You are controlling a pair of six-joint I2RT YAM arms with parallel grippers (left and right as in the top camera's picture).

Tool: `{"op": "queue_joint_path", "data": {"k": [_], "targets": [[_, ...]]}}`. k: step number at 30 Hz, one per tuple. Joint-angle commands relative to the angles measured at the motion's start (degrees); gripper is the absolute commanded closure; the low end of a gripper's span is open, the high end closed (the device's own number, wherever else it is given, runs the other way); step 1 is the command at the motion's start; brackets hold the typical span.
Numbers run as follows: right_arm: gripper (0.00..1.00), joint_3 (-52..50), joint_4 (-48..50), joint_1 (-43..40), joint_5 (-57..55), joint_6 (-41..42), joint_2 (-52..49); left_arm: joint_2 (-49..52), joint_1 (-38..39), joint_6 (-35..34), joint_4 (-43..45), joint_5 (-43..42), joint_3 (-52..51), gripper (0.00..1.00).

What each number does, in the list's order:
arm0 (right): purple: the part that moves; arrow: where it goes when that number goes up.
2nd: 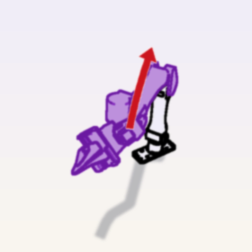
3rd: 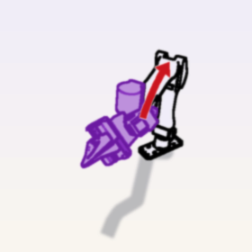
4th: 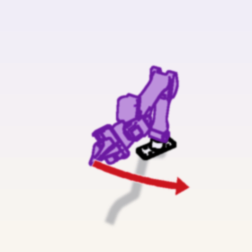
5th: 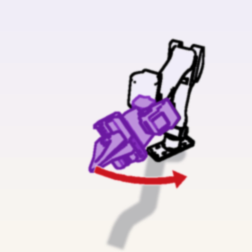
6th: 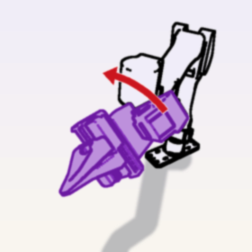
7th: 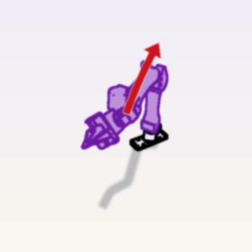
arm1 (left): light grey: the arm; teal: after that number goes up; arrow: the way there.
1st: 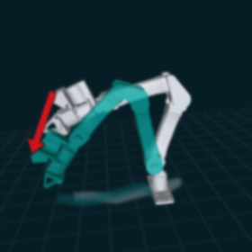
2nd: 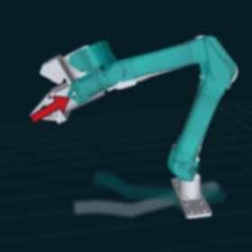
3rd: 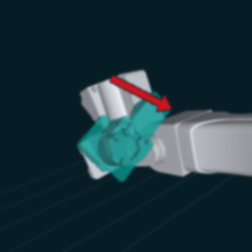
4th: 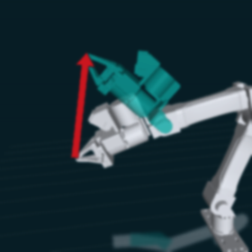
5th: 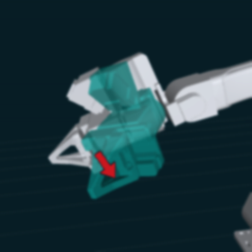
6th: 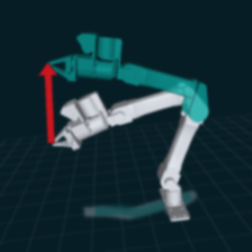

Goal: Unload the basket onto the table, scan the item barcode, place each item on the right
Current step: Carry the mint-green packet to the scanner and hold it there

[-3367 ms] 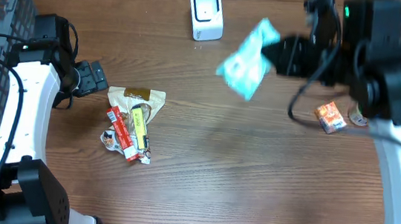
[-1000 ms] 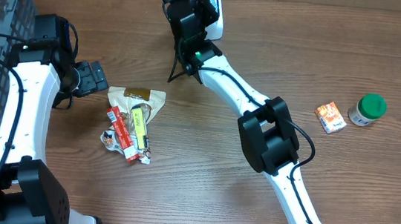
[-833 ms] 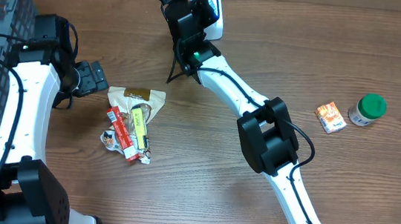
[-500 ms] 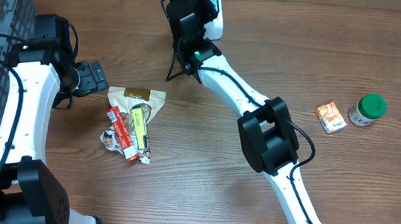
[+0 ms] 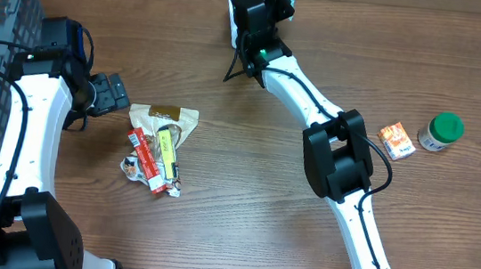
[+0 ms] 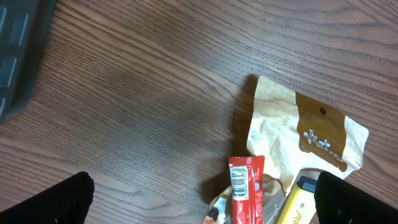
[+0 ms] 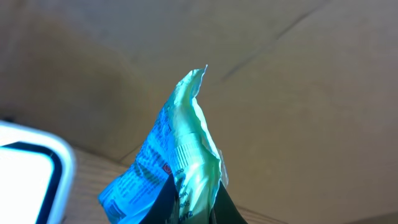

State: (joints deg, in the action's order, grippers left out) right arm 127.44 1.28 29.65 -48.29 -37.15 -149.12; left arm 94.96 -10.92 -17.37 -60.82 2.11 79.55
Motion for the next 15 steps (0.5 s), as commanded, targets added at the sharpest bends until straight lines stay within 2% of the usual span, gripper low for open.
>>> {"op": "queue_joint_path", "data": {"k": [1,5,15], "targets": [[0.96,0.39,-1.27,2.19,3.1,2.6,-0.17,-0.2,0.07,1.09,0.0,-0.22,1.07,0.0],[0.96,0.39,-1.38,3.52,4.52,5.68,-0.17,-0.2,0.07,1.09,0.02,-0.22,1.07,0.0],[0.96,0.39,0.63,3.91,2.47,5.64,-0.17,-0.2,0.07,1.09,0.0,-0.2,1.07,0.01]]}}
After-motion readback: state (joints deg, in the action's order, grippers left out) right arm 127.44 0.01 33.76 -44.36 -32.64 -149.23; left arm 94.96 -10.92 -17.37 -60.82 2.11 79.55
